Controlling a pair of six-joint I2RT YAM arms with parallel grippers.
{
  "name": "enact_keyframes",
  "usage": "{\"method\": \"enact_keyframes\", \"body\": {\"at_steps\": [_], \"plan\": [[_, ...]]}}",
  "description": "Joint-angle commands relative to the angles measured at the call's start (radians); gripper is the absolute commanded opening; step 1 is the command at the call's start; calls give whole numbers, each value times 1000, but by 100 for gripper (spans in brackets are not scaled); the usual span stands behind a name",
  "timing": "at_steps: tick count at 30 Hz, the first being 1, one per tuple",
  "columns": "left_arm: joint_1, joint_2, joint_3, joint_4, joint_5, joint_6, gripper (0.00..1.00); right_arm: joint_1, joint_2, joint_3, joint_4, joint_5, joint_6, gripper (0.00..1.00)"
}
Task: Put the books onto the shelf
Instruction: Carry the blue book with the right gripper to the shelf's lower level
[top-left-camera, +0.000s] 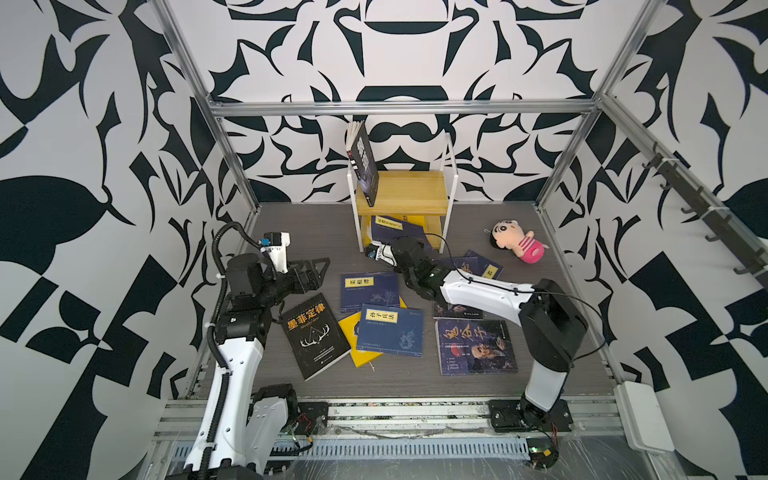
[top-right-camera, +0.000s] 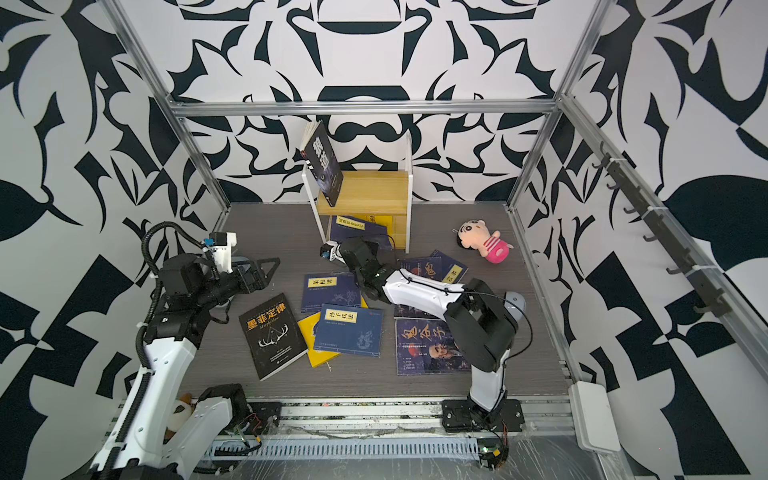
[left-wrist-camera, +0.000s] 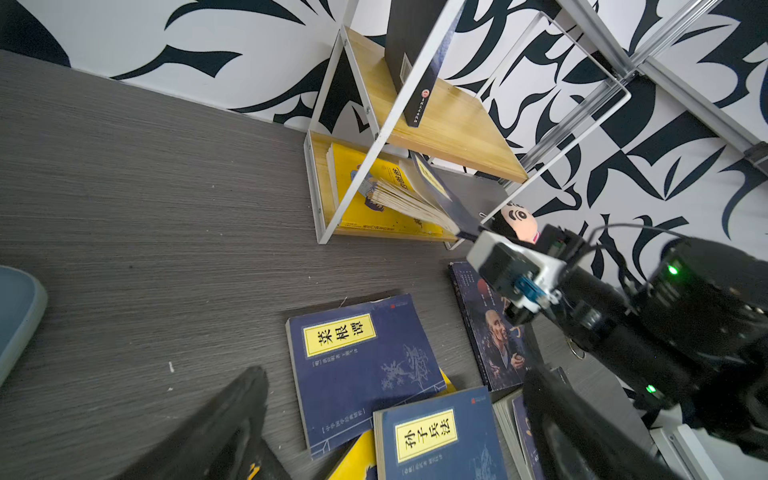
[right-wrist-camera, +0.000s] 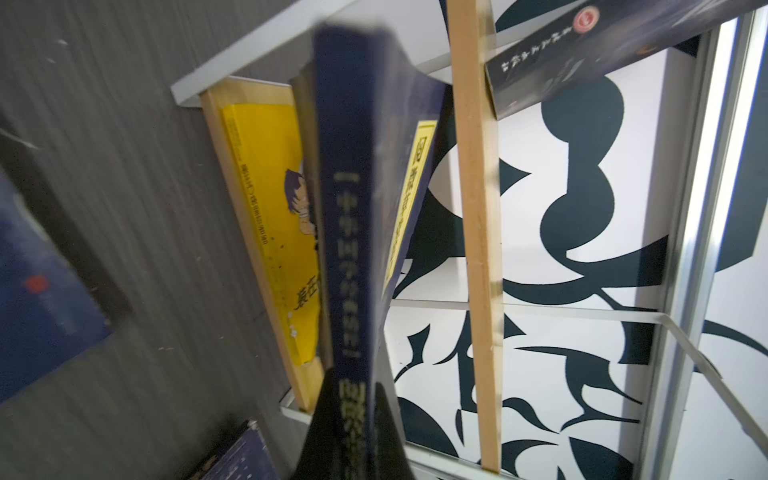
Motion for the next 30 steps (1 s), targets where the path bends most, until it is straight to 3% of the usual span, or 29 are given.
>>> {"method": "enact_keyframes", "body": {"at_steps": [1, 7, 14, 22, 30], "plan": [[-6, -10, -13, 13, 15, 13, 100, -22, 19, 83, 173, 64, -116, 0], [-11, 1, -19, 30, 34, -3, 100, -53, 105, 142, 243, 82, -188, 0], [-8, 6, -24, 26, 31, 12, 100, -89, 171, 160, 243, 43, -158, 0], [-9, 32, -23, 30, 31, 15, 99, -93, 188, 153, 18, -107, -64, 0], [-9, 39, -27, 35, 38, 12, 100, -104, 202, 192, -104, -157, -42, 0]]}}
